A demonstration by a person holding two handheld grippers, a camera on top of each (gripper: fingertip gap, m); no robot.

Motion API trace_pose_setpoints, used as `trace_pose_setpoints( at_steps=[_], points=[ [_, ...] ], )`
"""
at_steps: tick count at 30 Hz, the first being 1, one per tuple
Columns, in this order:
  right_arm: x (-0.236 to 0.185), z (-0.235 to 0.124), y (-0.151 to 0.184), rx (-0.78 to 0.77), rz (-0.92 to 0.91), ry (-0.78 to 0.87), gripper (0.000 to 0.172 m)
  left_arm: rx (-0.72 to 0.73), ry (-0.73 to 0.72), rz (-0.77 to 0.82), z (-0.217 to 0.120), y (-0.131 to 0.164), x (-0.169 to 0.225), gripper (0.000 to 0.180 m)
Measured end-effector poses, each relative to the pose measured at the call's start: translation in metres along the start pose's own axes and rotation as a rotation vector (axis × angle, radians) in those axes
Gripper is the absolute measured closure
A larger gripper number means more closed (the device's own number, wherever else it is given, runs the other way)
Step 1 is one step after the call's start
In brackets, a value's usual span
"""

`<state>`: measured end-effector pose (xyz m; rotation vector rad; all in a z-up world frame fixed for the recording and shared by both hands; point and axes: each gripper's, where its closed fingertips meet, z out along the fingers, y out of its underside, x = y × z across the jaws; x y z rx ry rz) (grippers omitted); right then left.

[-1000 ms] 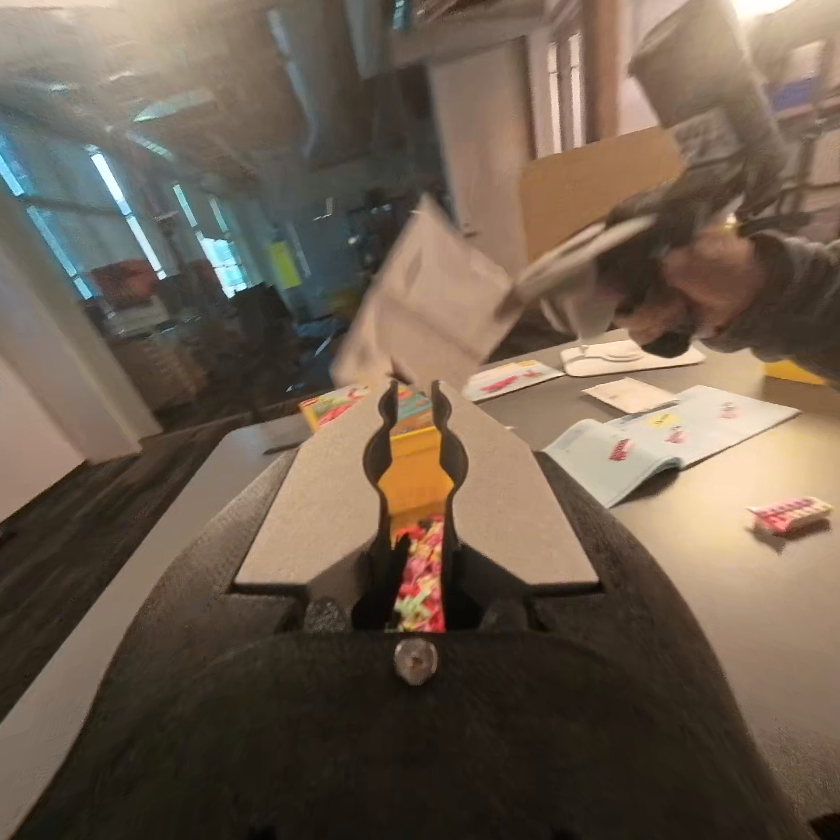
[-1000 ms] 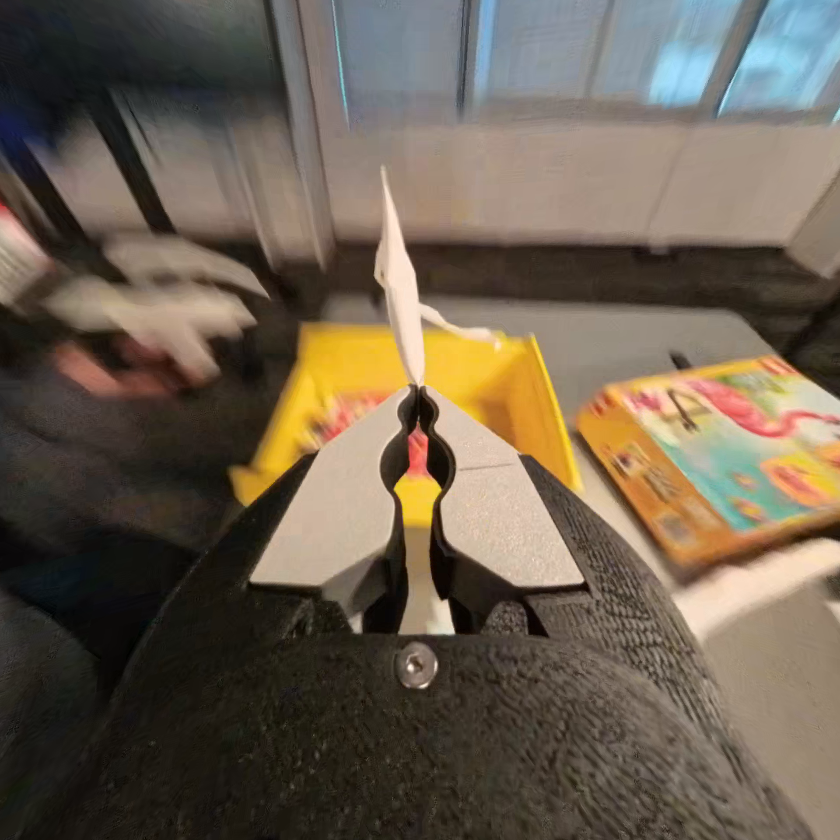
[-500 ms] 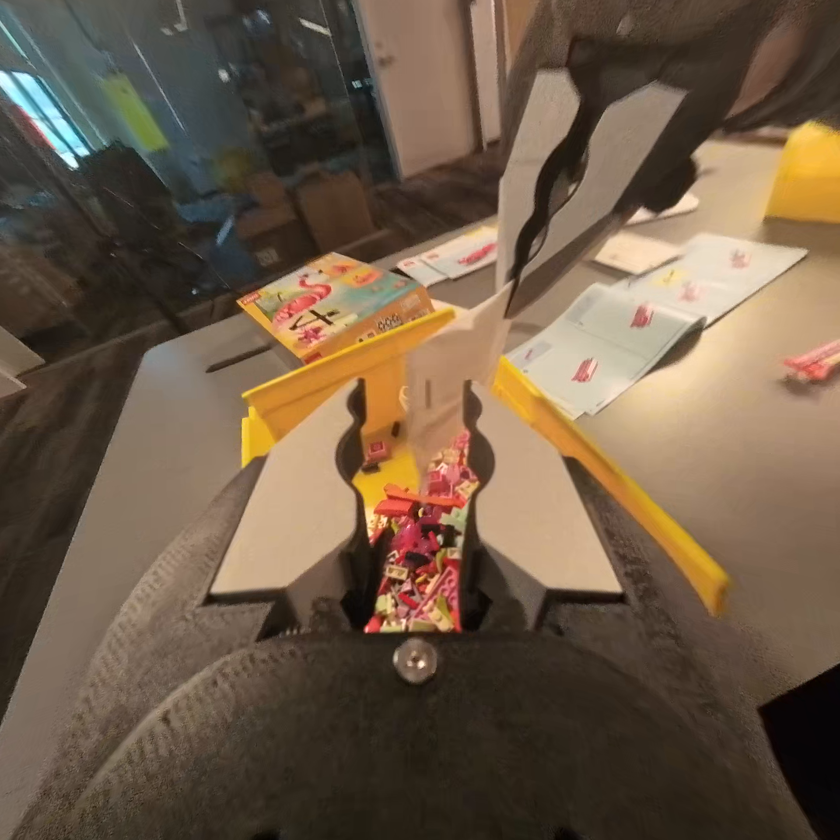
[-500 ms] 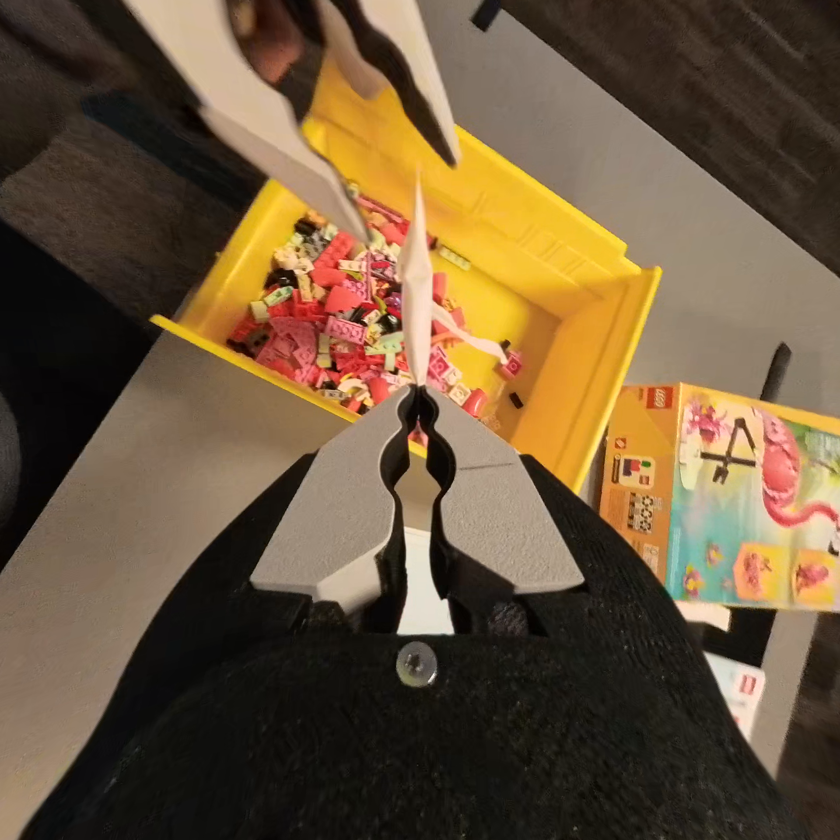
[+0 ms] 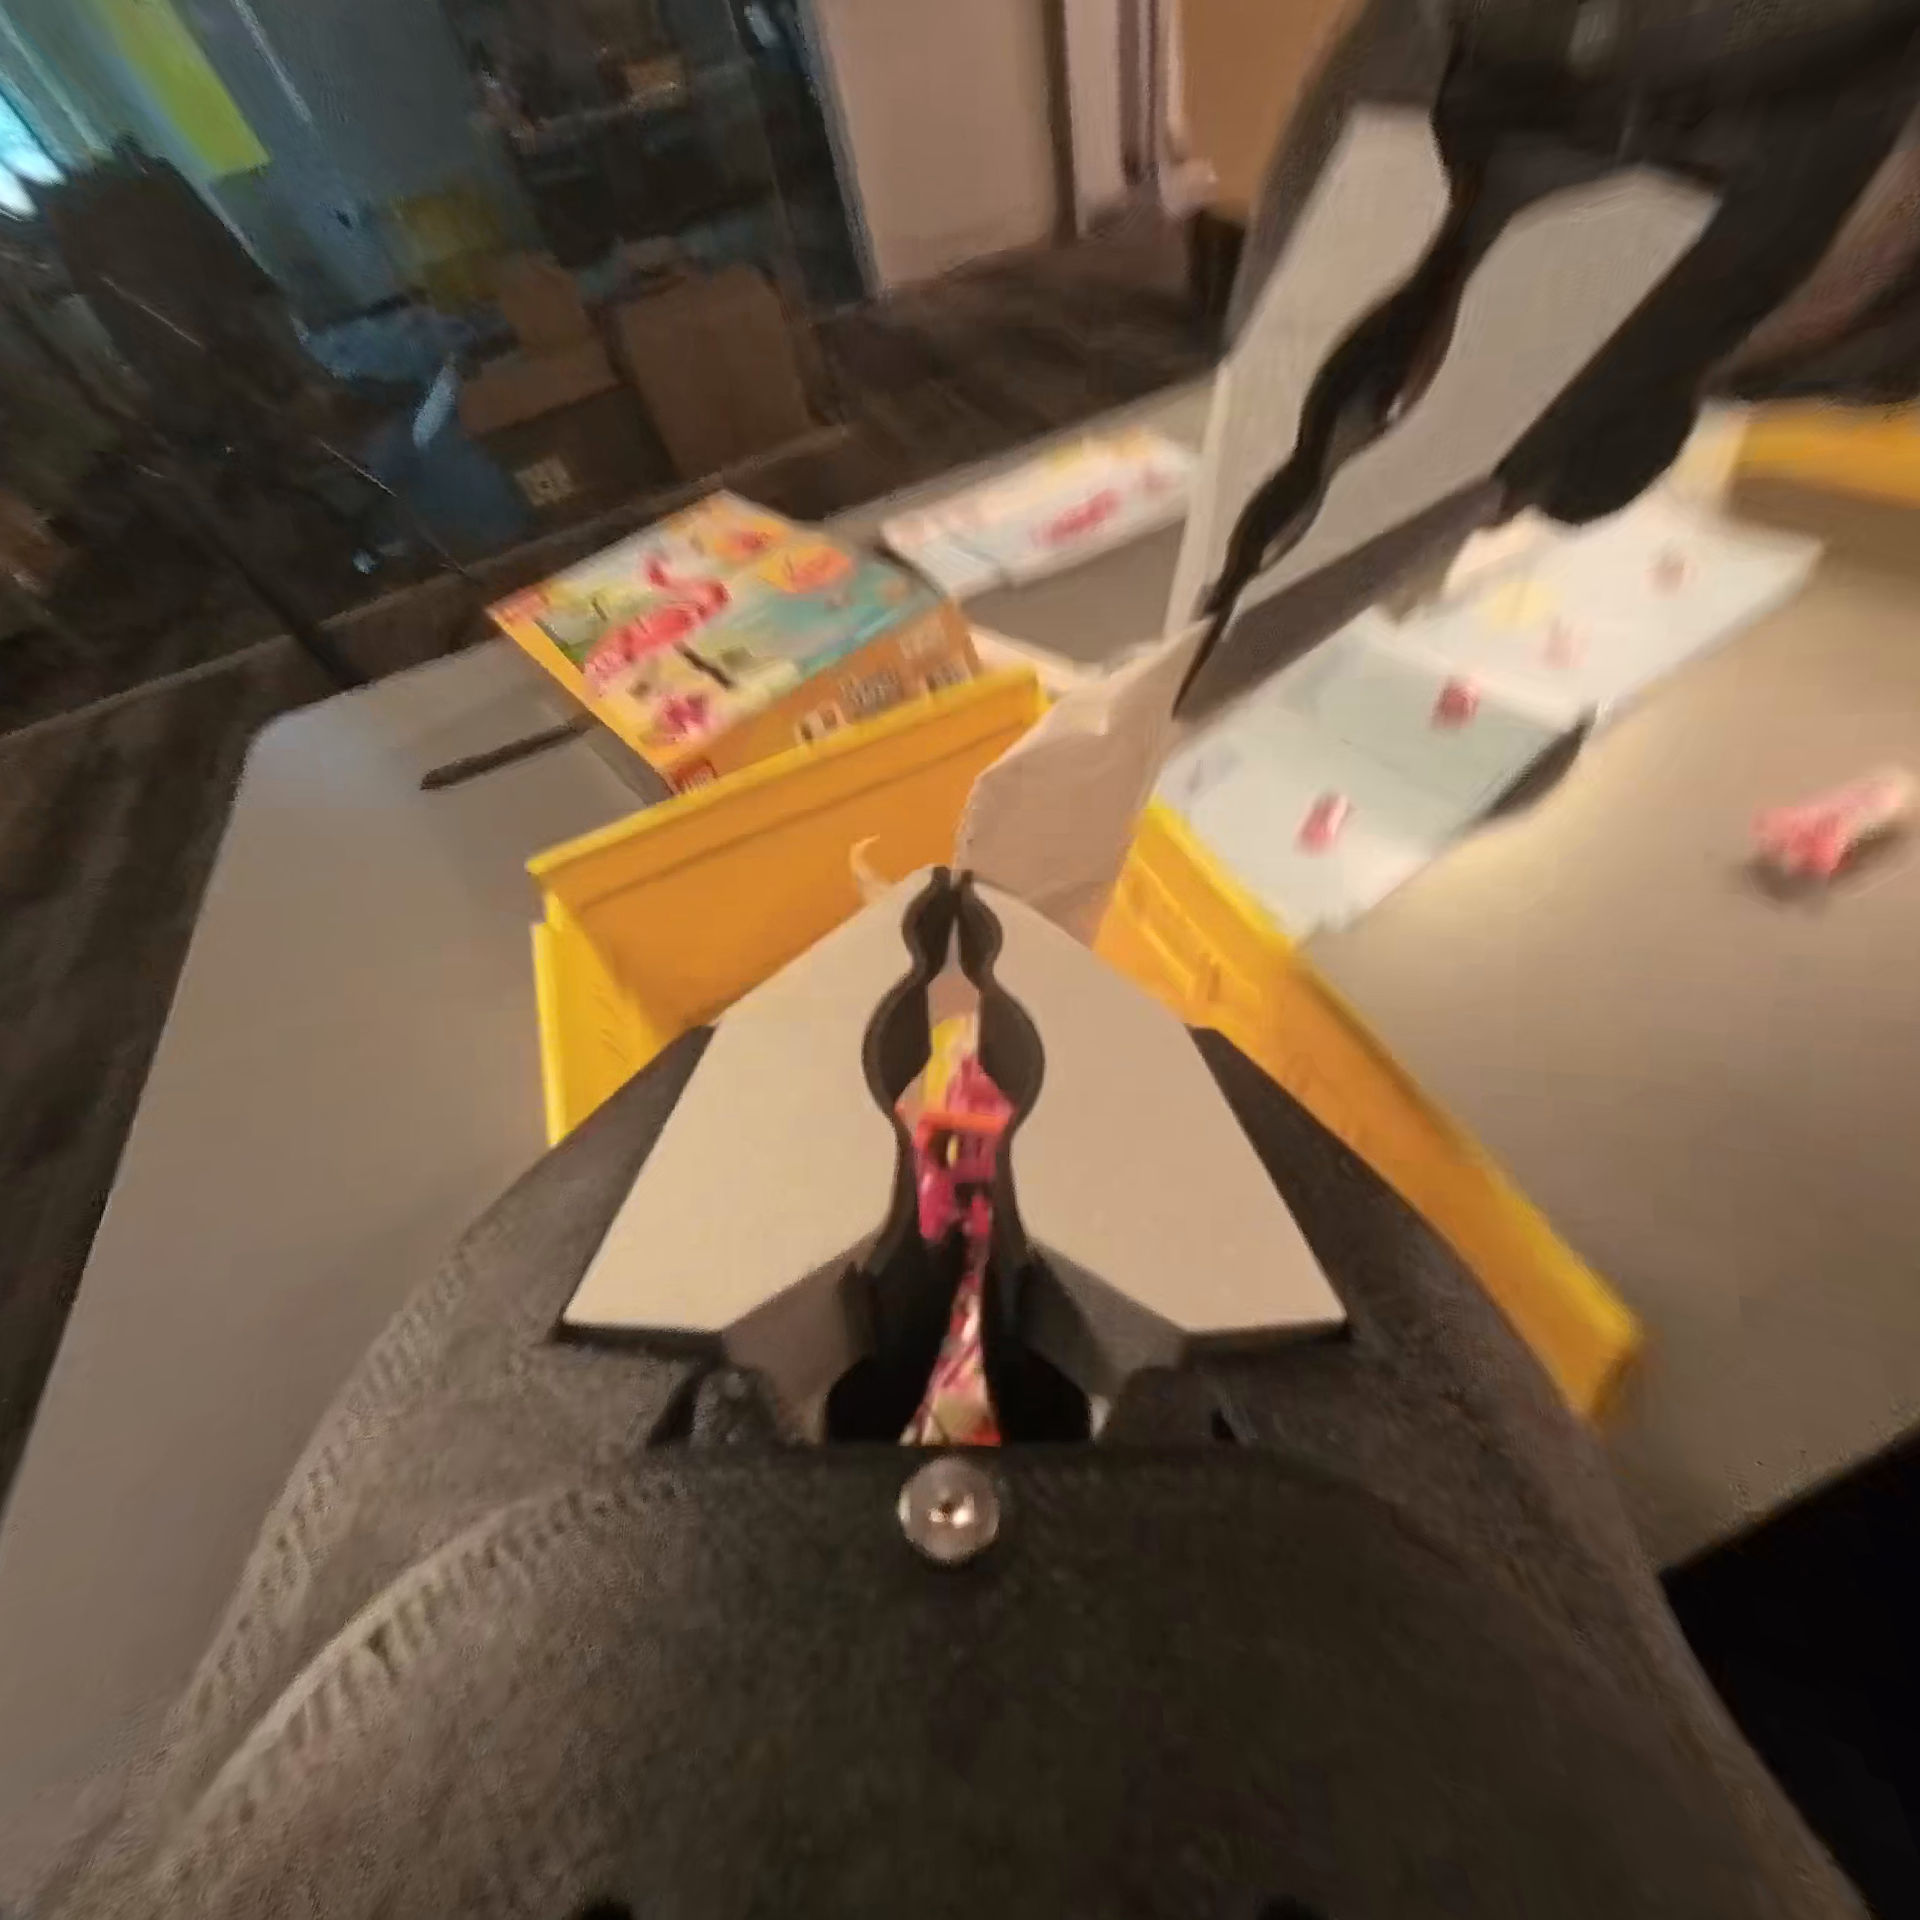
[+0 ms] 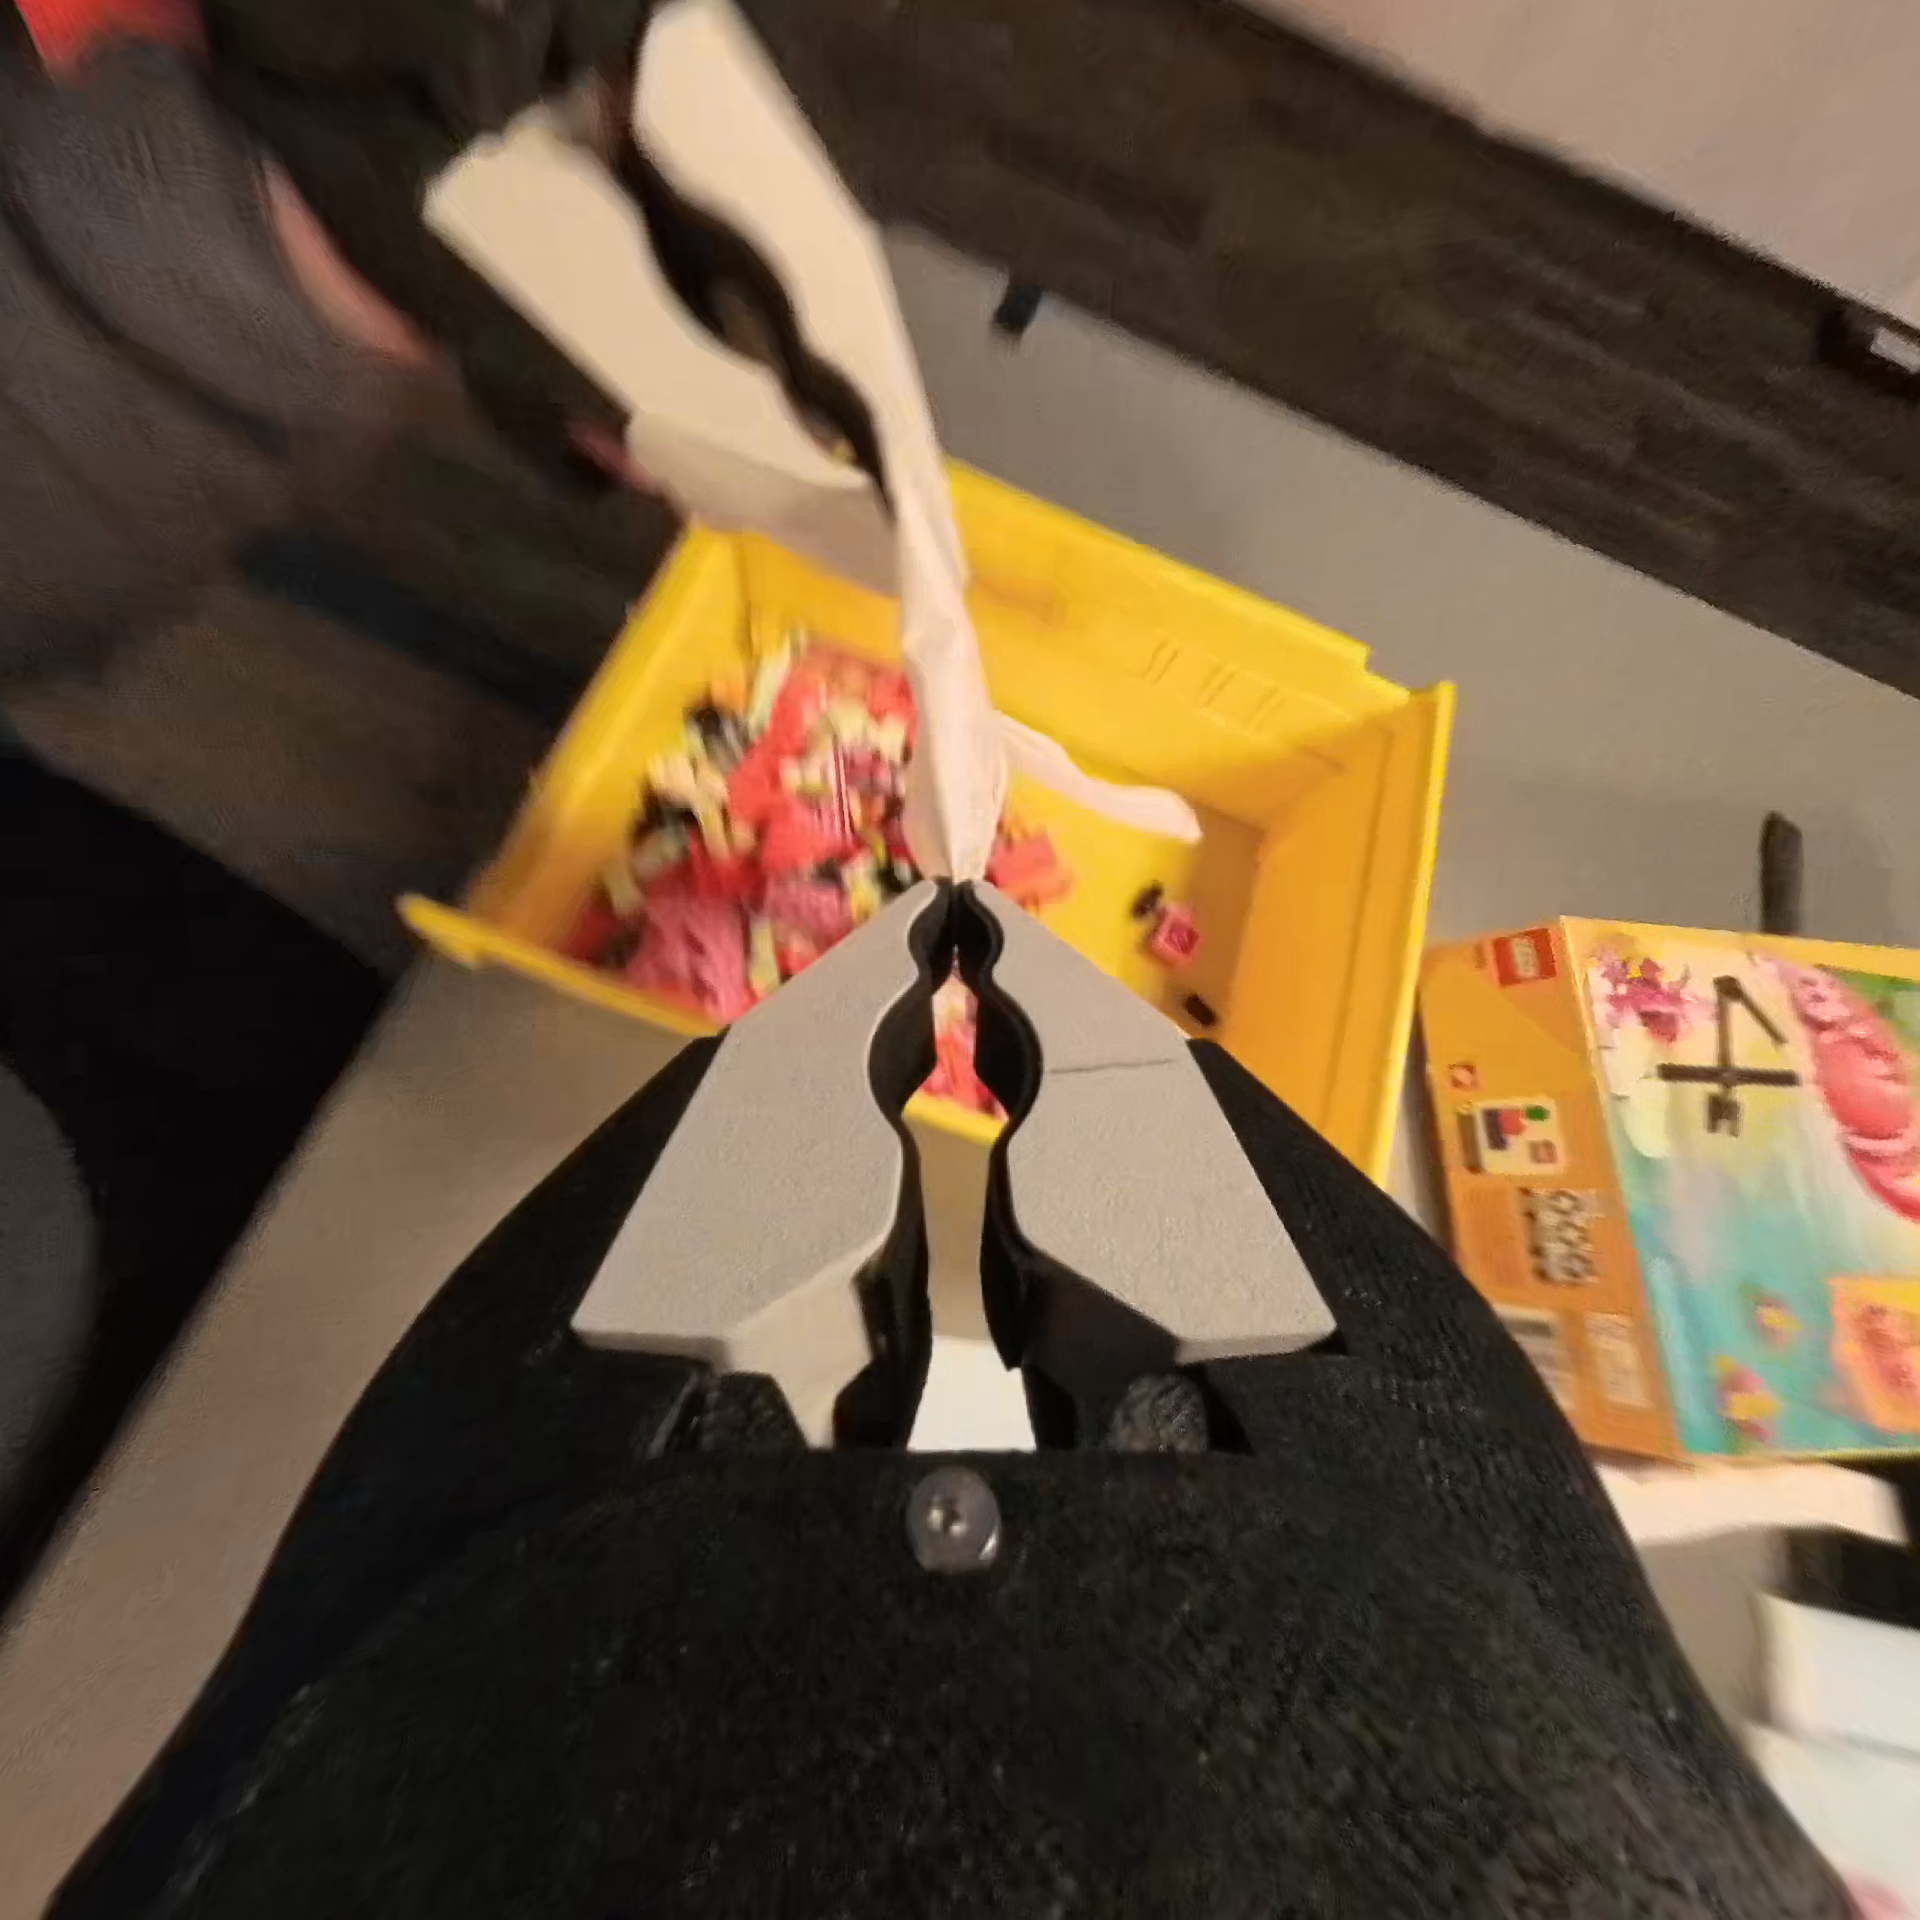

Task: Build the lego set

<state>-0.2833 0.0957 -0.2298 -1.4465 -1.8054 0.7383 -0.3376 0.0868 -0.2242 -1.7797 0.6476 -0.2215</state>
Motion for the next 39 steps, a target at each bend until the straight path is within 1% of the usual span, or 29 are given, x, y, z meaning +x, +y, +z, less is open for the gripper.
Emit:
trace_pose_setpoints(
  at_steps=[1, 2, 3, 4, 5, 7, 8, 9, 11, 12, 15, 18, 21, 24, 26, 27, 28, 29, 31, 32, 33, 35, 36, 37, 38, 39],
  points=[
    [0.006, -0.013, -0.017, 0.111, 0.091, 0.006, 0.172, 0.099, -0.052, -0.073, -0.011, -0.021, -0.007, 0.176],
    [0.01, -0.031, -0.04, 0.257, 0.166, 0.005, 0.172, 0.2, -0.148, -0.143, -0.029, -0.041, -0.021, 0.172],
    [0.012, -0.058, -0.069, 0.448, 0.233, -0.008, 0.172, 0.289, -0.253, -0.187, -0.052, -0.056, -0.035, 0.165],
    [0.01, -0.092, -0.098, 0.648, 0.294, -0.046, 0.172, 0.378, -0.33, -0.219, -0.075, -0.068, -0.044, 0.16],
    [0.006, -0.13, -0.124, 0.846, 0.337, -0.093, 0.172, 0.469, -0.367, -0.248, -0.096, -0.078, -0.045, 0.159],
    [-0.011, -0.203, -0.161, 1.179, 0.35, -0.151, 0.172, 0.624, -0.375, -0.286, -0.127, -0.092, -0.033, 0.16],
    [-0.026, -0.232, -0.173, 1.295, 0.311, -0.173, 0.172, 0.677, -0.383, -0.286, -0.137, -0.095, -0.025, 0.16],
    [-0.041, -0.252, -0.184, 1.375, 0.261, -0.167, 0.172, 0.715, -0.406, -0.275, -0.143, -0.096, -0.018, 0.161],
    [-0.075, -0.278, -0.2, 1.484, 0.145, -0.162, 0.172, 0.758, -0.453, -0.244, -0.148, -0.094, -0.004, 0.167],
    [-0.089, -0.285, -0.207, 1.513, 0.107, -0.173, 0.172, 0.765, -0.458, -0.227, -0.146, -0.094, 0.003, 0.17],
    [-0.119, -0.299, -0.218, 1.564, 0.026, -0.251, 0.172, 0.724, -0.406, -0.212, -0.125, -0.093, 0.022, 0.172],
    [-0.126, -0.31, -0.221, 1.593, 0.012, -0.26, 0.172, 0.661, -0.34, -0.216, -0.103, -0.09, 0.037, 0.171],
    [-0.134, -0.315, -0.221, 1.608, 0.004, -0.274, 0.172, 0.646, -0.298, -0.211, -0.09, -0.092, 0.05, 0.171],
    [-0.142, -0.322, -0.213, 1.618, -0.002, -0.295, 0.172, 0.628, -0.254, -0.208, -0.079, -0.095, 0.063, 0.172],
    [-0.146, -0.321, -0.198, 1.562, -0.026, -0.243, 0.172, 0.617, -0.228, -0.195, -0.073, -0.098, 0.074, 0.172],
    [-0.147, -0.318, -0.186, 1.503, -0.046, -0.179, 0.172, 0.62, -0.22, -0.183, -0.07, -0.1, 0.08, 0.171],
    [-0.146, -0.314, -0.171, 1.421, -0.07, -0.08, 0.172, 0.623, -0.213, -0.169, -0.067, -0.102, 0.086, 0.171],
    [-0.141, -0.309, -0.151, 1.321, -0.089, 0.058, 0.172, 0.627, -0.204, -0.157, -0.064, -0.104, 0.092, 0.171],
    [-0.122, -0.311, -0.098, 1.106, -0.075, 0.401, 0.172, 0.643, -0.174, -0.149, -0.053, -0.106, 0.103, 0.175],
    [-0.115, -0.321, -0.069, 1.024, -0.045, 0.548, 0.172, 0.644, -0.153, -0.155, -0.043, -0.106, 0.109, 0.18],
    [-0.112, -0.335, -0.042, 0.973, 0.019, 0.656, 0.172, 0.633, -0.128, -0.164, -0.03, -0.104, 0.114, 0.18],
    [-0.115, -0.364, 0.013, 0.879, 0.19, 0.791, 0.172, 0.607, -0.071, -0.179, 0.0, -0.099, 0.128, 0.18],
    [-0.117, -0.382, 0.044, 0.804, 0.27, 0.899, 0.172, 0.601, -0.035, -0.187, 0.015, -0.098, 0.137, 0.18],
    [-0.118, -0.406, 0.079, 0.706, 0.338, 1.058, 0.172, 0.6, 0.008, -0.196, 0.03, -0.098, 0.147, 0.178],
    [-0.122, -0.433, 0.12, 0.568, 0.396, 1.249, 0.172, 0.596, 0.059, -0.202, 0.043, -0.1, 0.16, 0.176],
    [-0.131, -0.464, 0.164, 0.391, 0.462, 1.448, 0.172, 0.586, 0.117, -0.202, 0.055, -0.103, 0.173, 0.175]
  ],
)
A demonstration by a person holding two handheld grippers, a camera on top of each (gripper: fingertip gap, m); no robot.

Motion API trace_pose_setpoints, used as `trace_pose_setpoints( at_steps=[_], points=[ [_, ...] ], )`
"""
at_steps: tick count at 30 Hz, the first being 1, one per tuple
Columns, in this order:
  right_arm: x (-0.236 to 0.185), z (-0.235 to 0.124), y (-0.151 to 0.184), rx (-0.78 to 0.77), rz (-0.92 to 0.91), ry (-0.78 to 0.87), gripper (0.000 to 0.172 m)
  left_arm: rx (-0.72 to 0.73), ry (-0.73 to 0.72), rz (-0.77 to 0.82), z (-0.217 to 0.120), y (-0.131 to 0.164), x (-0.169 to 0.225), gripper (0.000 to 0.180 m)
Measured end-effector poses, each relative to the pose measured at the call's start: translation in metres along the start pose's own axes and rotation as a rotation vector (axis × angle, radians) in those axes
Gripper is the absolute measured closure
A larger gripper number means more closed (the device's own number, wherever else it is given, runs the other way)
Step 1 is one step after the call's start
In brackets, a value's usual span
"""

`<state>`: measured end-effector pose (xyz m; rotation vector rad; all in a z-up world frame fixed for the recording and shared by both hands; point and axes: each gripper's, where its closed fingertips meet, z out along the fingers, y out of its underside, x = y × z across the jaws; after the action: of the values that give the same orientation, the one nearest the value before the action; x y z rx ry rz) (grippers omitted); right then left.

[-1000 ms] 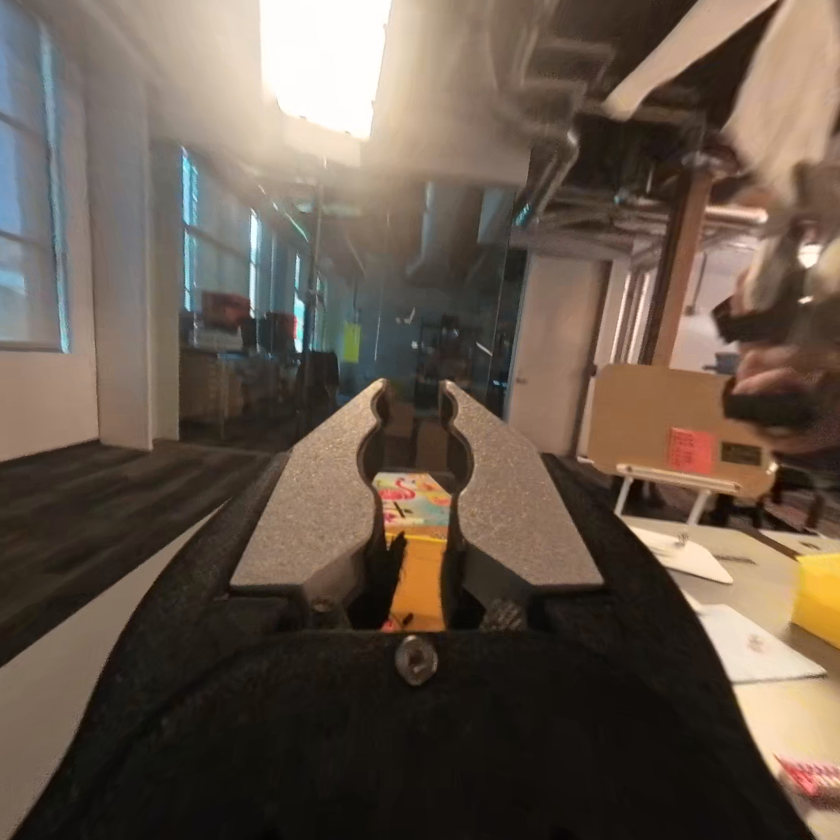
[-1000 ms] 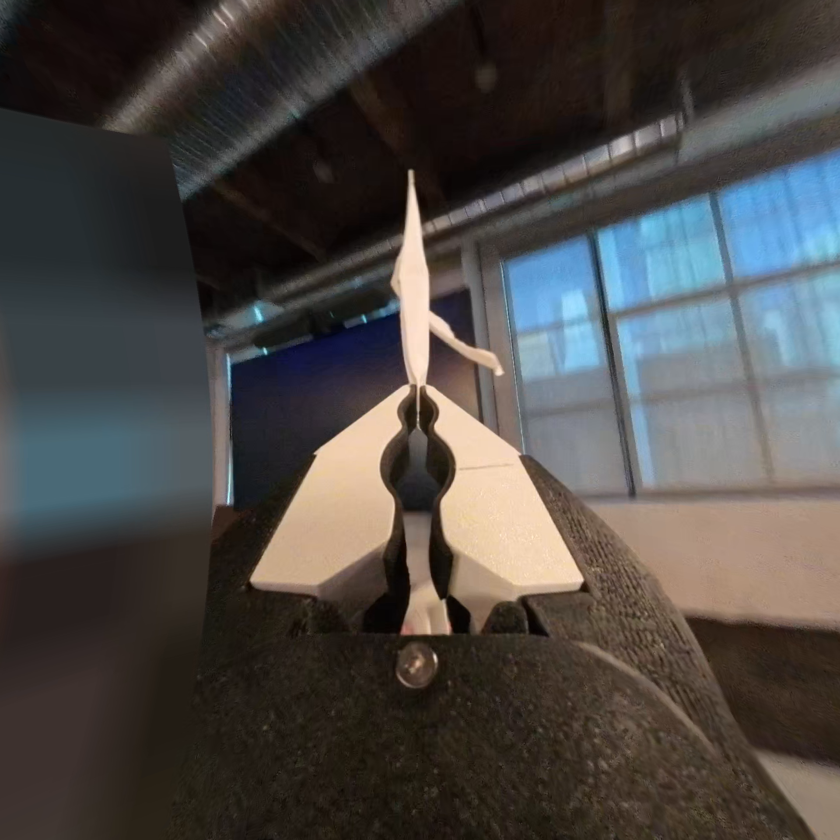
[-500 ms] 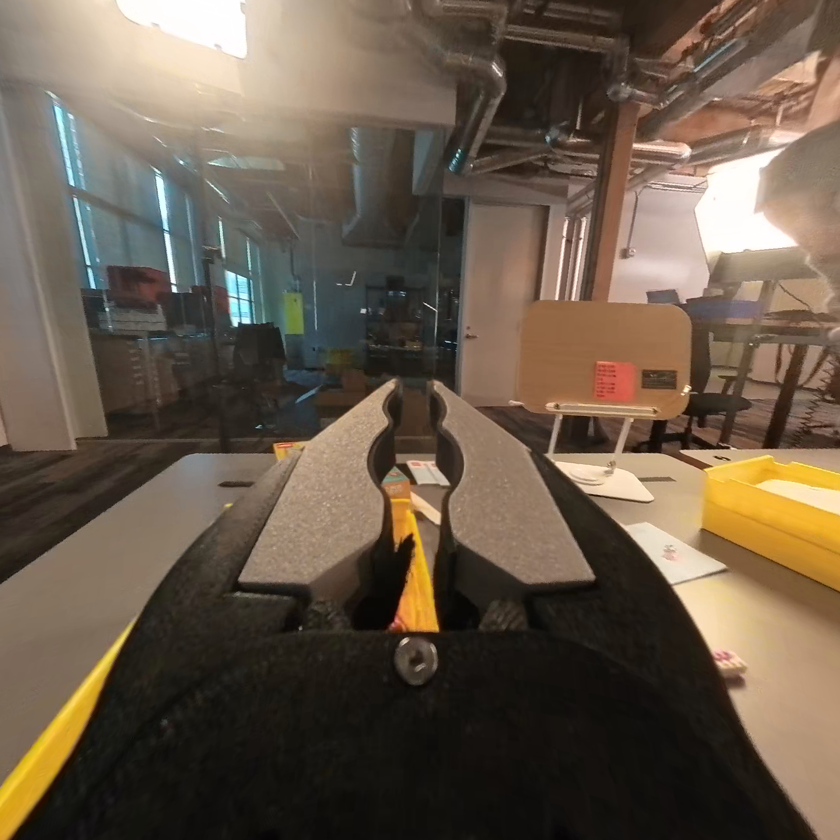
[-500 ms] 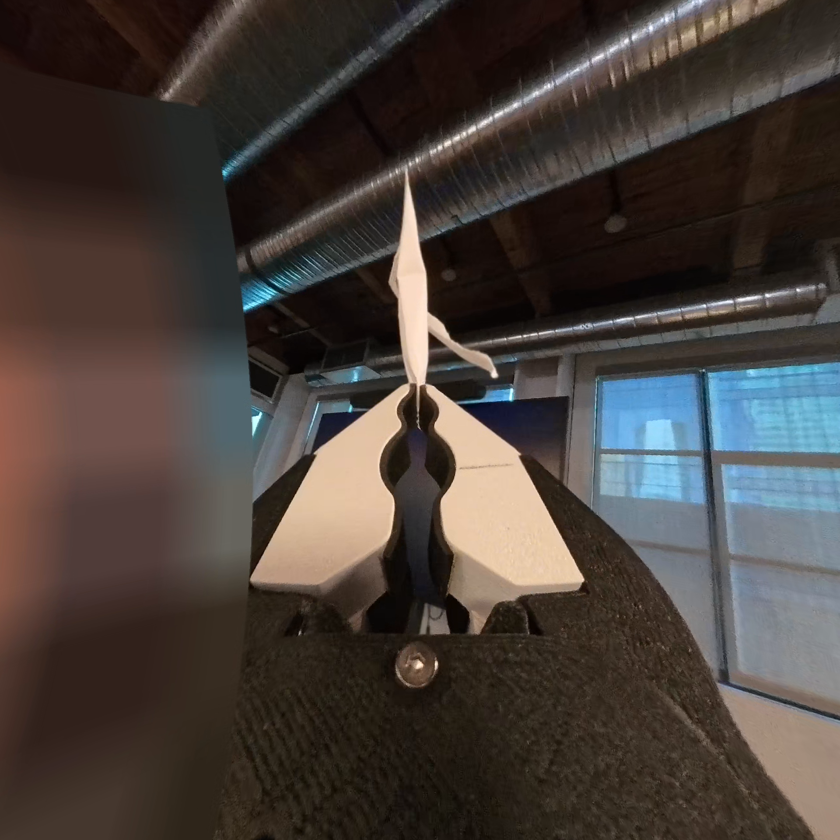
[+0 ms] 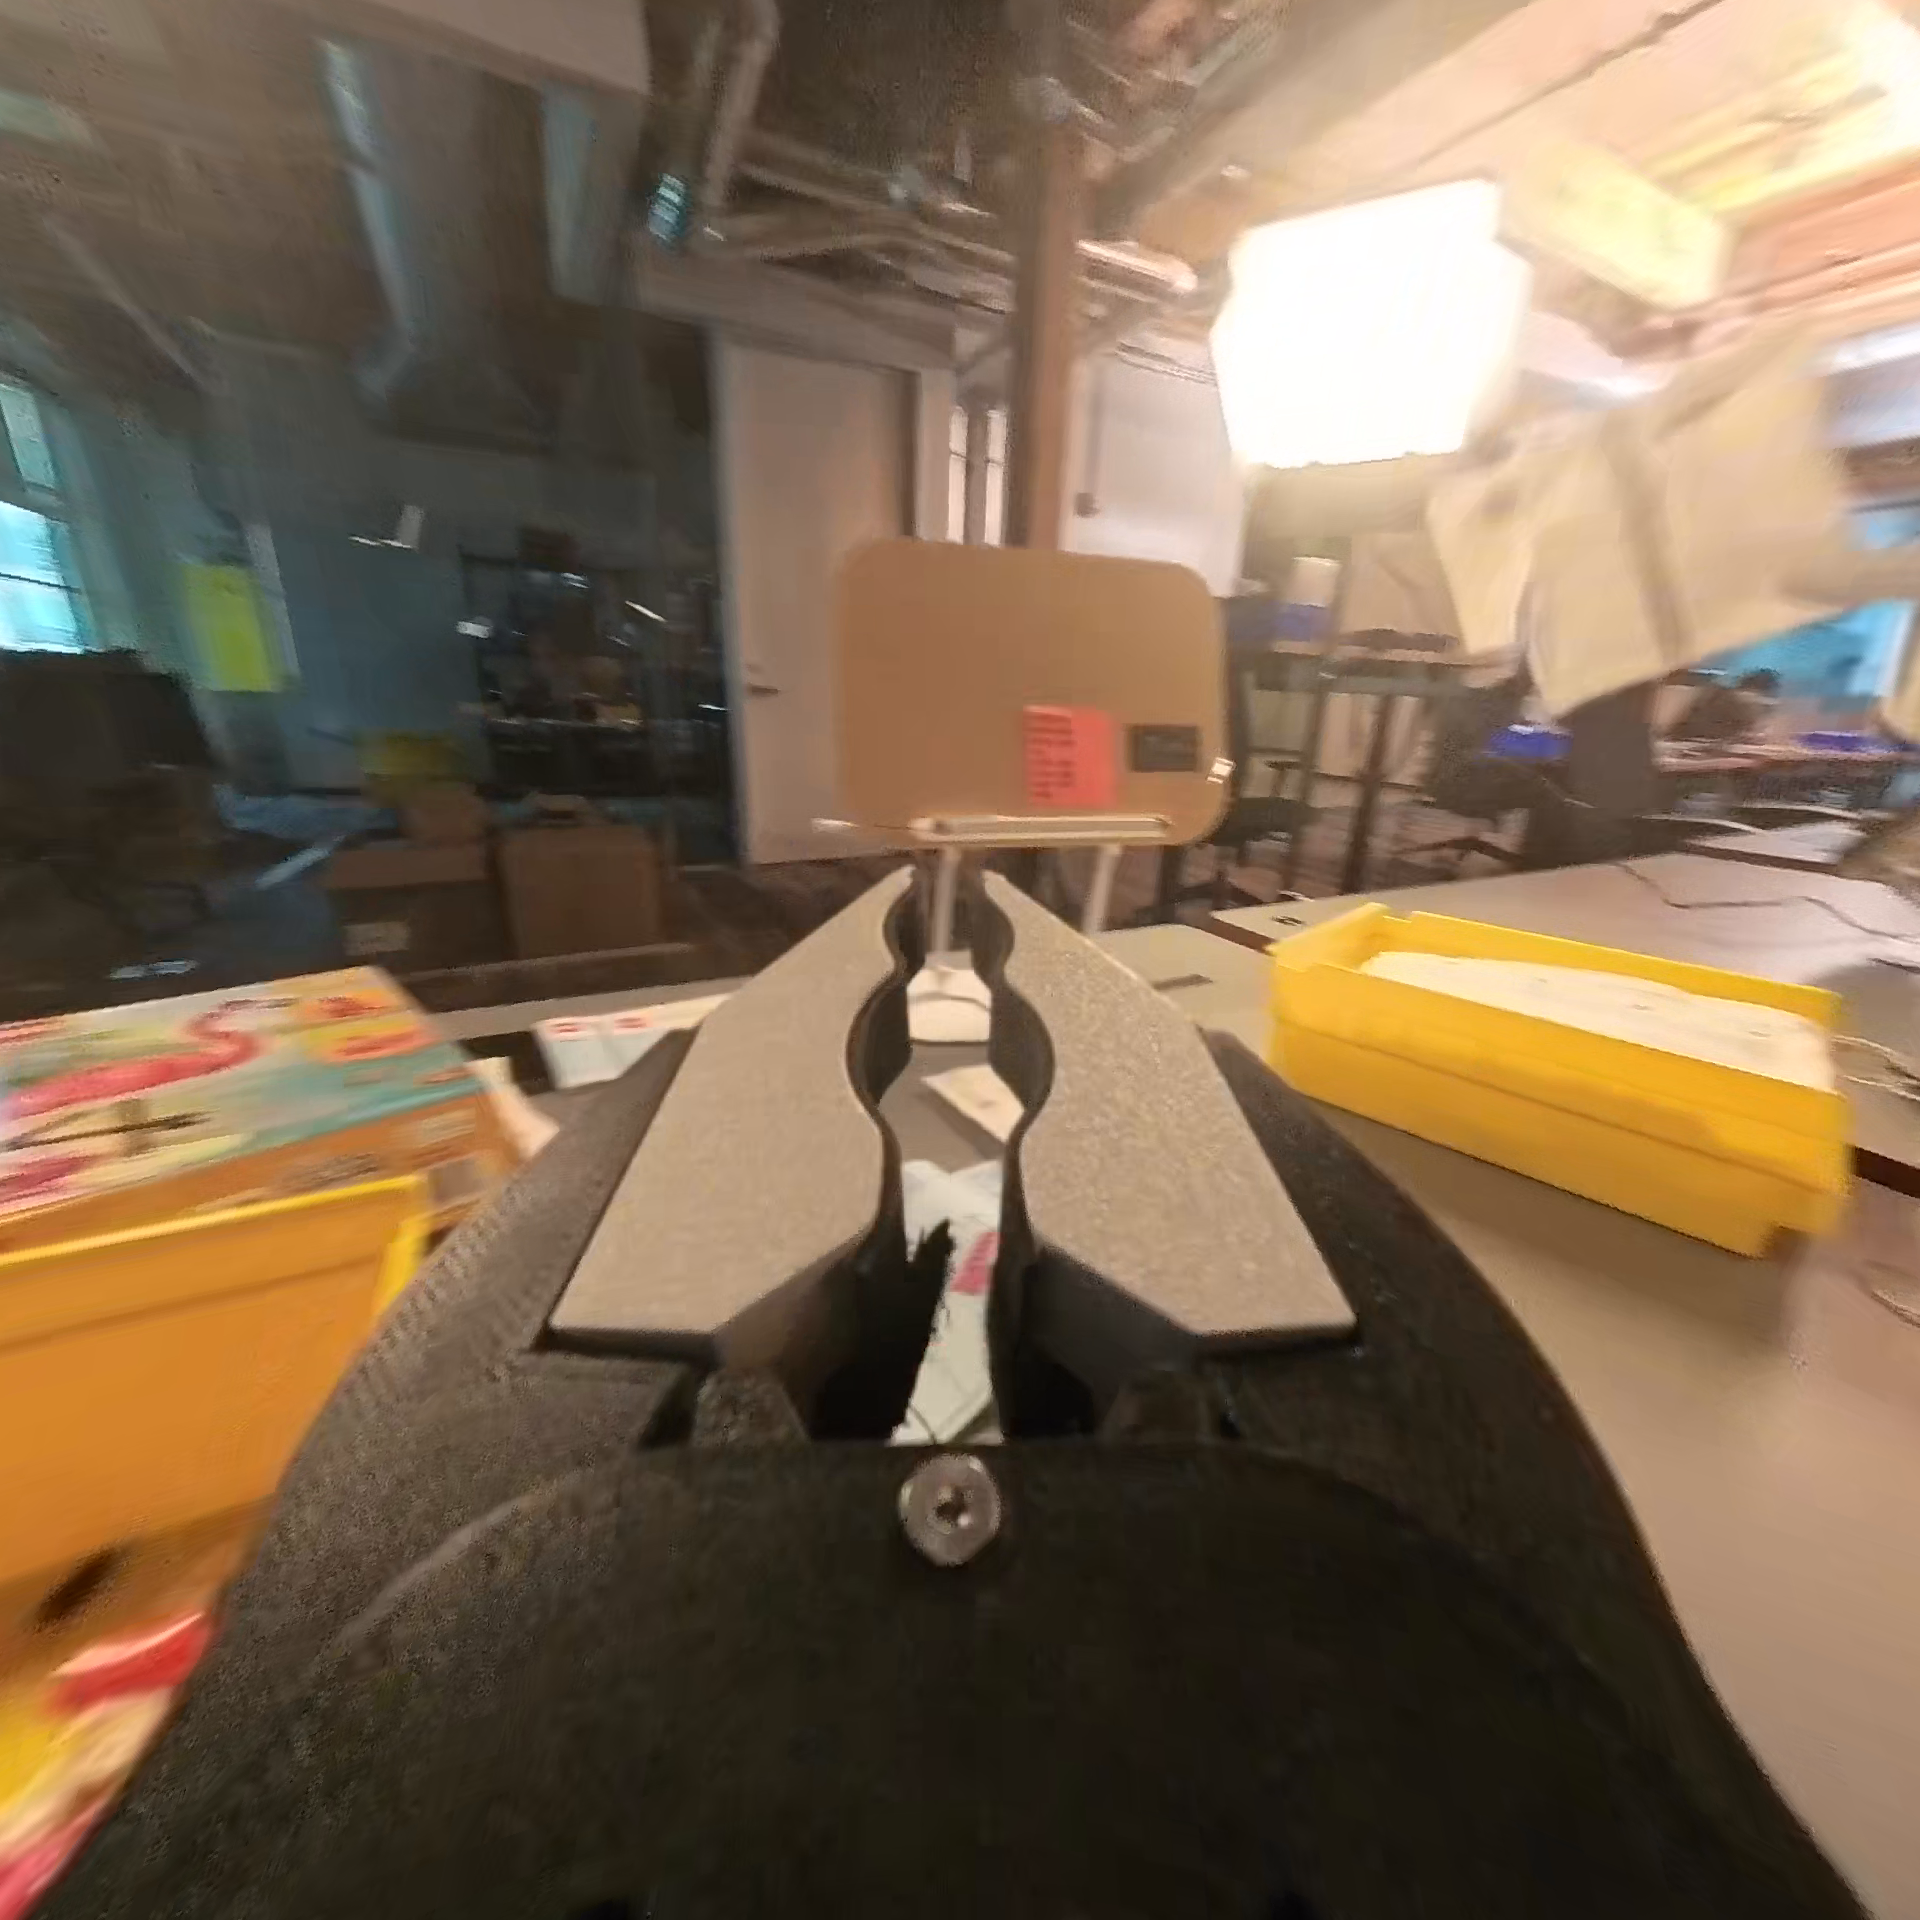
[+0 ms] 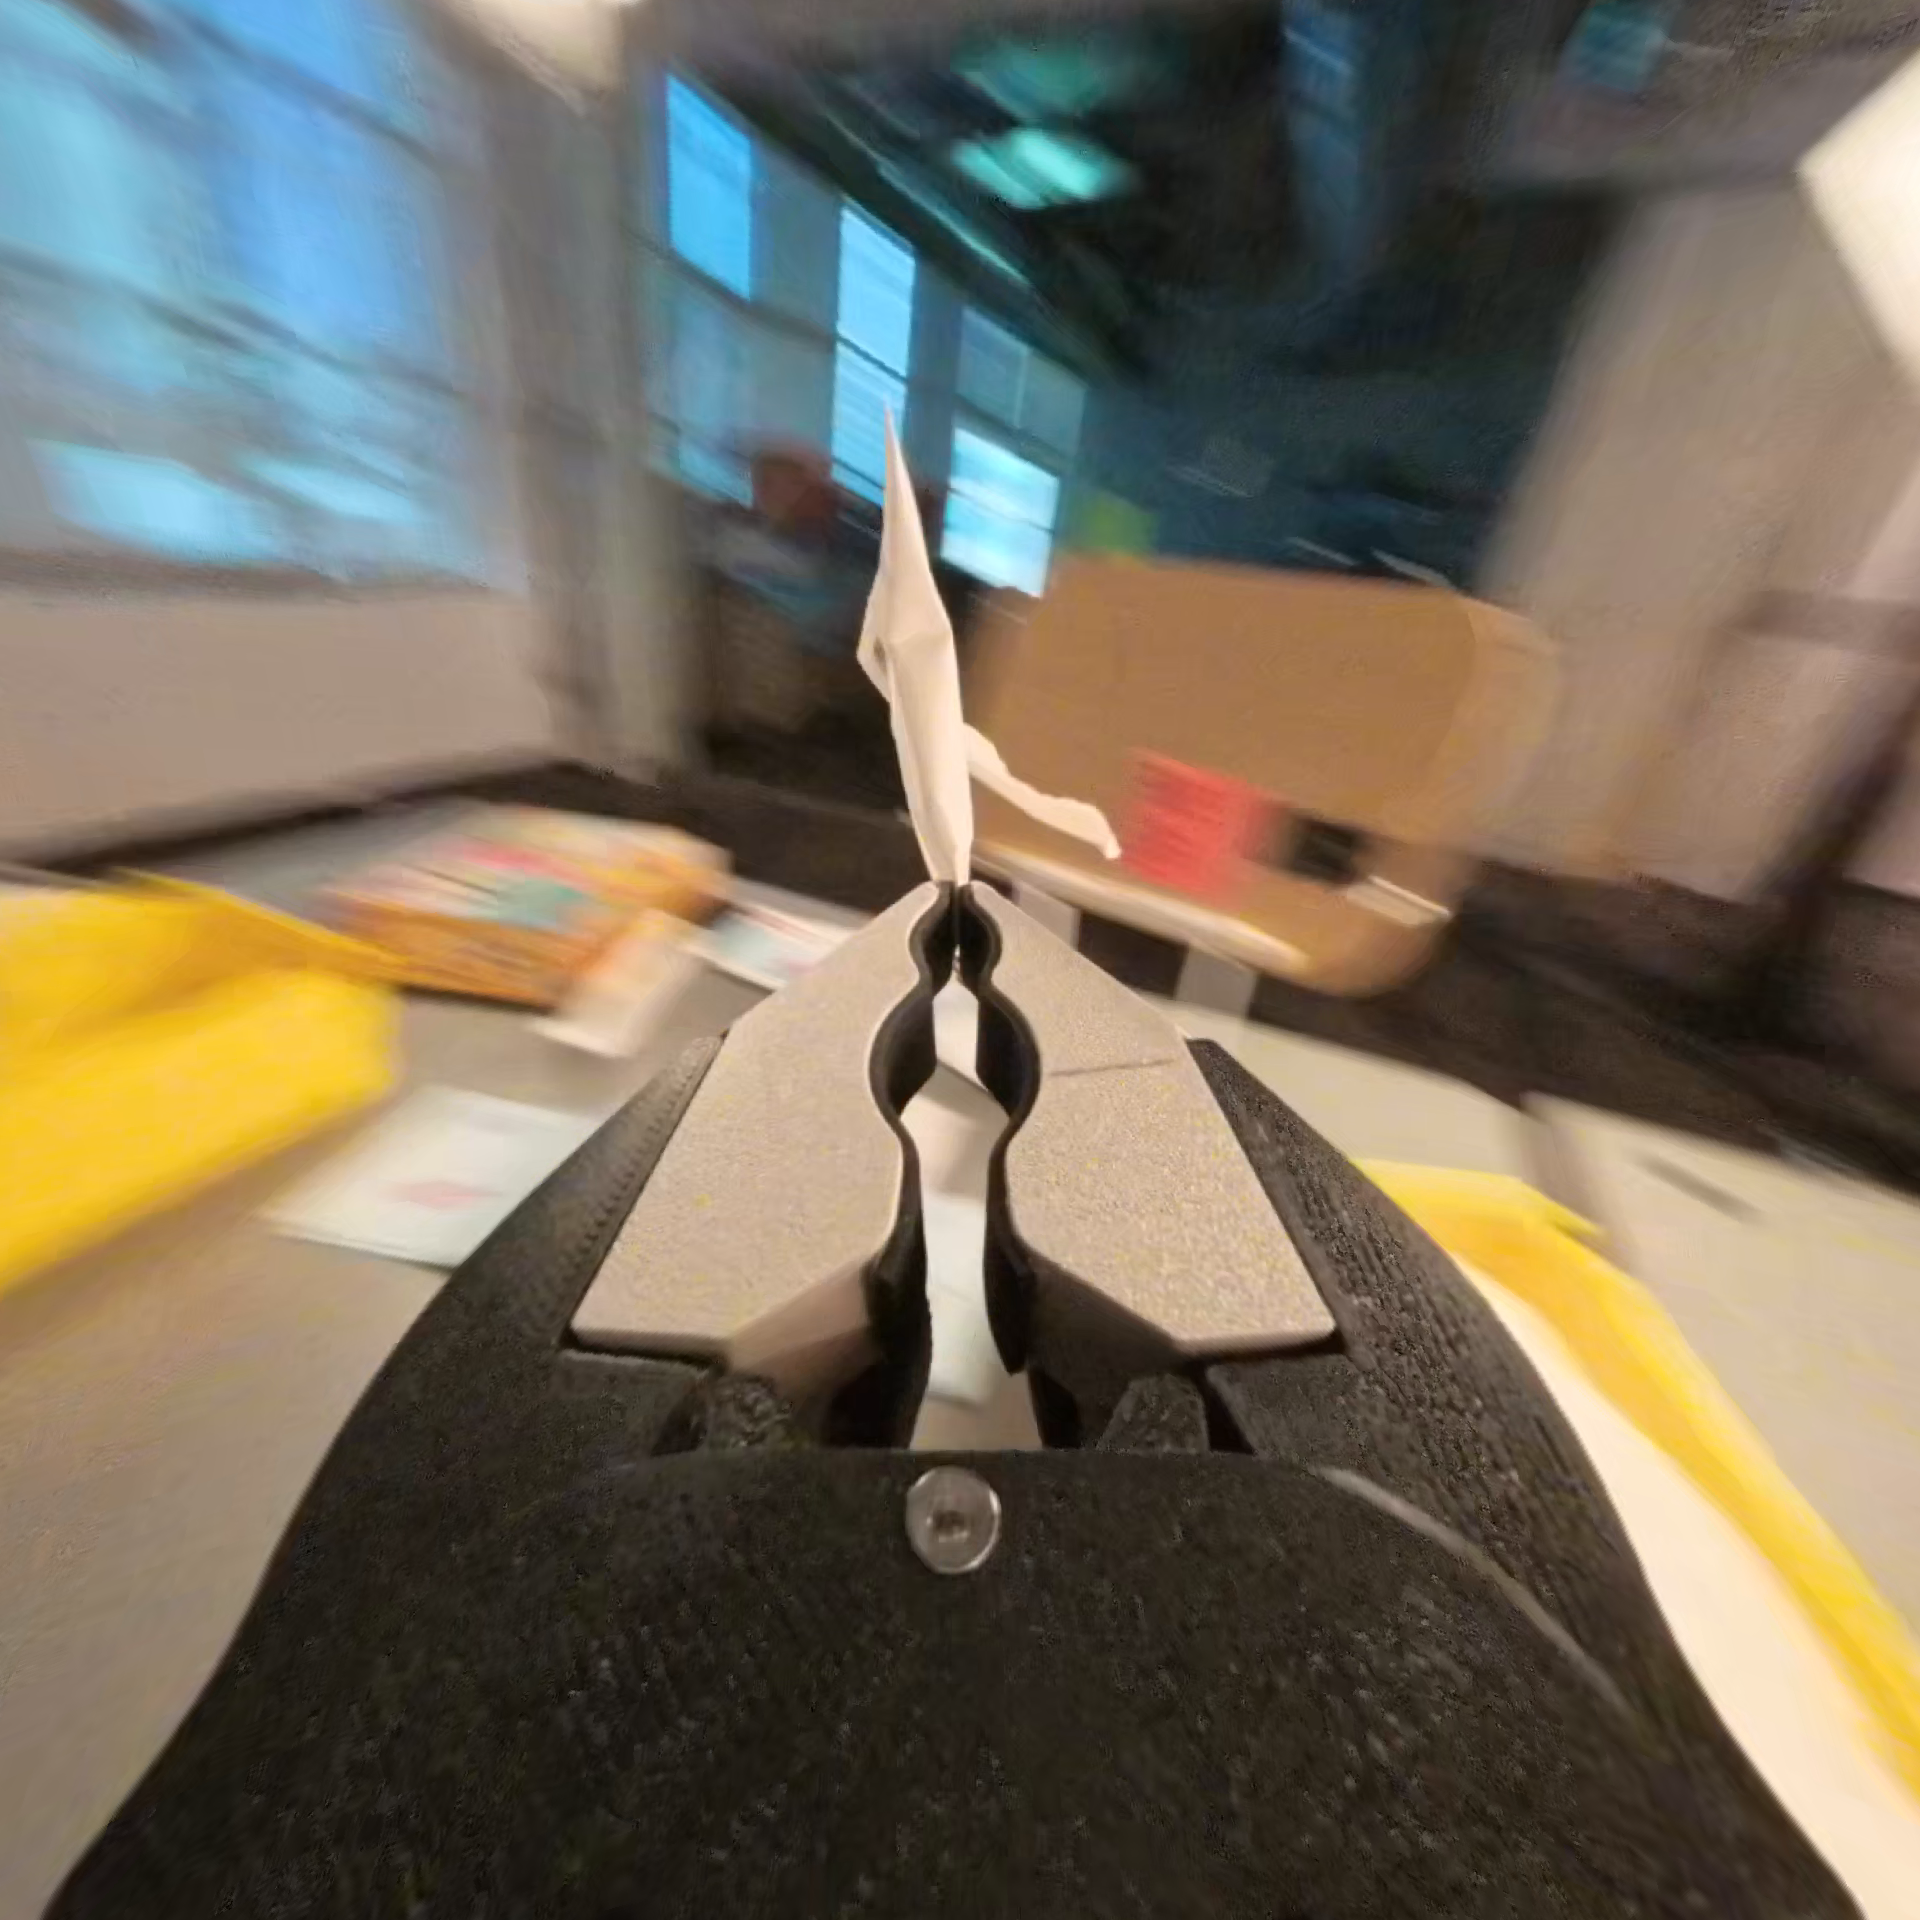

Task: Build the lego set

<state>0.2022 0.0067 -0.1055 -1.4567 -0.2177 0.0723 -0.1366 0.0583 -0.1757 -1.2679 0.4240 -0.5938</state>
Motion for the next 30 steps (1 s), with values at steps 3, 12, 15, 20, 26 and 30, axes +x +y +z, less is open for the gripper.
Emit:
trace_pose_setpoints(
  at_steps=[3, 12, 15, 20, 26, 30],
  points=[
    [0.111, -0.038, 0.061, -0.337, -0.251, 0.467, 0.172, -0.066, 0.122, -0.011, 0.029, 0.018, 0.028, 0.17],
    [0.165, 0.015, 0.199, -0.98, -1.154, 0.097, 0.171, -0.147, 0.165, -0.052, 0.067, 0.045, 0.031, 0.17],
    [0.168, 0.014, 0.223, -1.116, -1.082, -0.015, 0.122, -0.229, 0.223, -0.086, 0.078, 0.062, 0.037, 0.175],
    [0.158, 0.018, 0.188, -1.062, -0.708, 0.022, 0.063, -0.432, 0.318, -0.171, 0.109, 0.102, 0.055, 0.156],
    [0.09, 0.043, 0.103, -0.514, -0.335, -0.014, 0.058, -0.889, 0.227, -0.122, 0.182, 0.195, 0.037, 0.101],
    [0.02, 0.056, 0.098, -0.308, -0.192, -0.151, 0.075, -1.124, 0.175, -0.298, 0.222, 0.259, 0.015, 0.091]
  ],
)
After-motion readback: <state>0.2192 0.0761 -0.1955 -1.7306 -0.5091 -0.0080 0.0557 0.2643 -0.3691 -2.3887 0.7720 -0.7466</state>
